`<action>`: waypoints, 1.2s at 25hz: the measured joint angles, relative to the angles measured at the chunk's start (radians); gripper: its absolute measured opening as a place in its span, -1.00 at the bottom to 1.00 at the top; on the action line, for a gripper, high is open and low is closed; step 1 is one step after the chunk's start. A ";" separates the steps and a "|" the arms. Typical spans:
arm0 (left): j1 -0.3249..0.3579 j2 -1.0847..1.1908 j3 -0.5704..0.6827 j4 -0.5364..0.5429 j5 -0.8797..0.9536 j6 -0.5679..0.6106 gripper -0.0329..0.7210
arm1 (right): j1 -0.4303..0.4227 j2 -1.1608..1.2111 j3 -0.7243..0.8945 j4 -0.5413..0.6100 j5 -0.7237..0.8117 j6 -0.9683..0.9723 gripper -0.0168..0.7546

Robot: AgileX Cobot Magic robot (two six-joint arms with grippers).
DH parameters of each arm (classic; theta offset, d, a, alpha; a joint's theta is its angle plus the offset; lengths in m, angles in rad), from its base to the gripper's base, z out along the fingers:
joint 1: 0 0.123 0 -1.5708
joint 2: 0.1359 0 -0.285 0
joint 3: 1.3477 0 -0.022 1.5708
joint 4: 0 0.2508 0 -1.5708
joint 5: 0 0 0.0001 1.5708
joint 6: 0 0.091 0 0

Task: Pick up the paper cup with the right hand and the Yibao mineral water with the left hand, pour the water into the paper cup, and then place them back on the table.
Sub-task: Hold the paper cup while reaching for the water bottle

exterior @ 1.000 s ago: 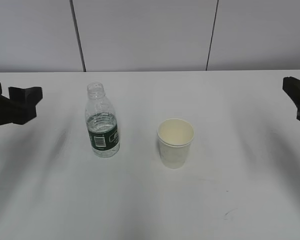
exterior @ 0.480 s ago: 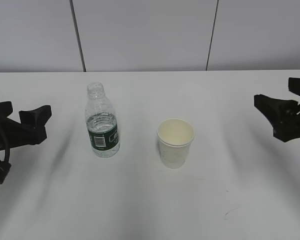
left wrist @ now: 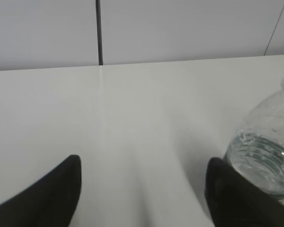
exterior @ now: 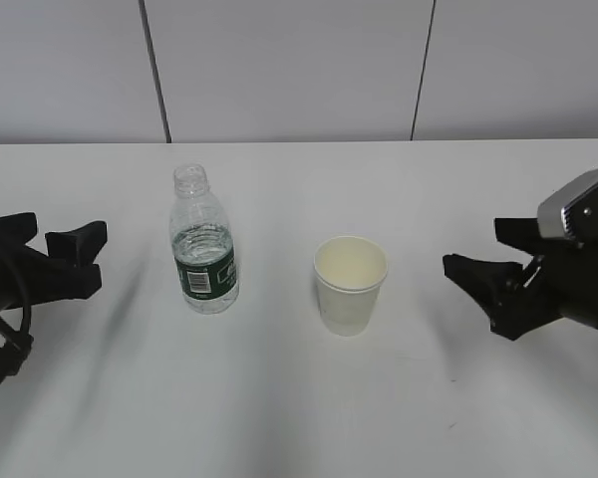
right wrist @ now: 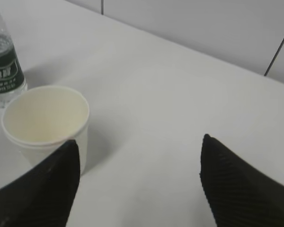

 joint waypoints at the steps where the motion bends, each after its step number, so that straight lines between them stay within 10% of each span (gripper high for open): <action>1: 0.000 0.006 0.000 0.018 -0.004 0.000 0.42 | 0.000 0.027 0.000 -0.007 -0.018 0.000 0.56; 30: -0.001 0.359 -0.011 0.303 -0.230 0.001 0.41 | 0.000 0.373 -0.008 -0.076 -0.332 -0.045 0.56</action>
